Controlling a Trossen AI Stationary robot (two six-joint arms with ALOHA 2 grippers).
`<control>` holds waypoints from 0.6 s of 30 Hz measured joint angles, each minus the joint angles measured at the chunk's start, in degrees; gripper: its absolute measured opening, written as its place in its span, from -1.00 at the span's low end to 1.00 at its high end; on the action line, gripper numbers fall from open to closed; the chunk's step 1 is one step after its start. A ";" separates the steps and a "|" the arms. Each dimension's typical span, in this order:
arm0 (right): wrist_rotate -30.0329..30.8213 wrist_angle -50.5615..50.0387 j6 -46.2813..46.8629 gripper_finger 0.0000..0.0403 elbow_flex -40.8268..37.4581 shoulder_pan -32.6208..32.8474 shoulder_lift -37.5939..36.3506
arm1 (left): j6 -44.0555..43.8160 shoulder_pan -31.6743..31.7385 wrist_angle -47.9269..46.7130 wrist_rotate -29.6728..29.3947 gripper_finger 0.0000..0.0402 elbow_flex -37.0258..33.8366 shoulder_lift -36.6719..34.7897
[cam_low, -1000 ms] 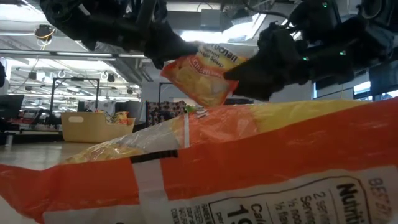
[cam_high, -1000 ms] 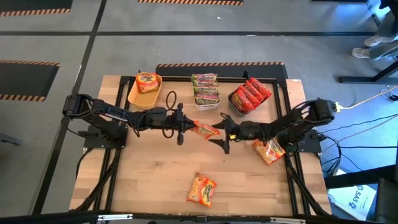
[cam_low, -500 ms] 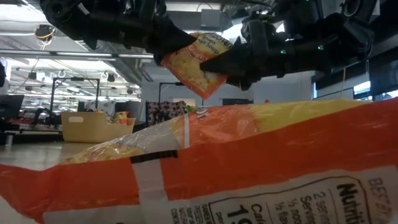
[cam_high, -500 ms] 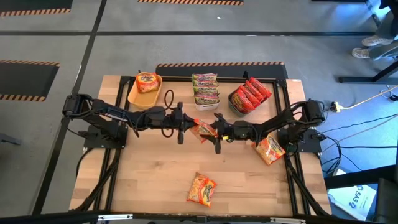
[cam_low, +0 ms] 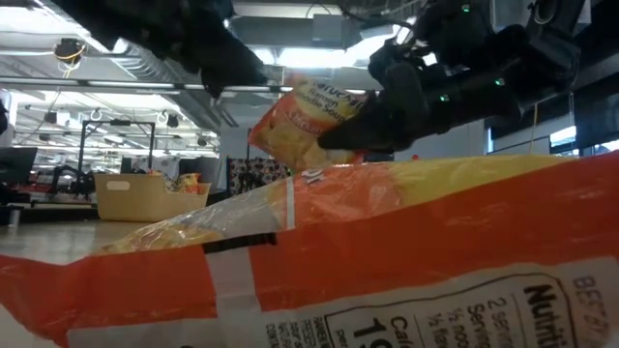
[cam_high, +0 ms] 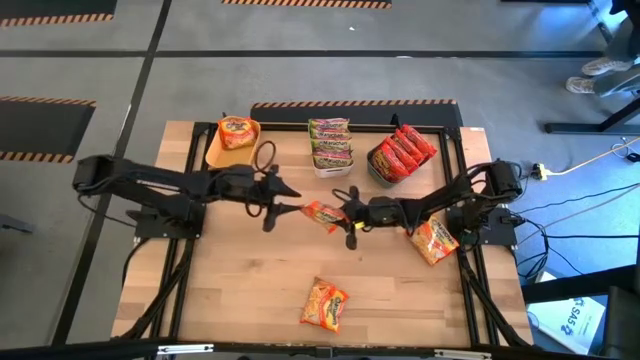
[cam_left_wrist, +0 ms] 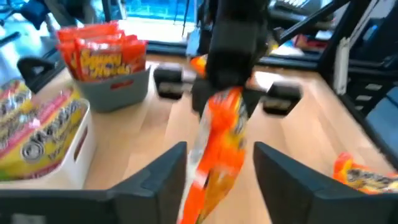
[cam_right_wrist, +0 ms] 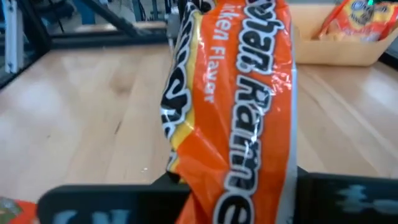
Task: Sort Maruchan noodles
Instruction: Put the orange noodle pack into the yellow bin
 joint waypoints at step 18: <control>-7.50 -32.21 -6.88 -0.76 19.98 -5.35 -0.04 | 10.60 1.90 -28.79 2.57 0.24 24.99 18.10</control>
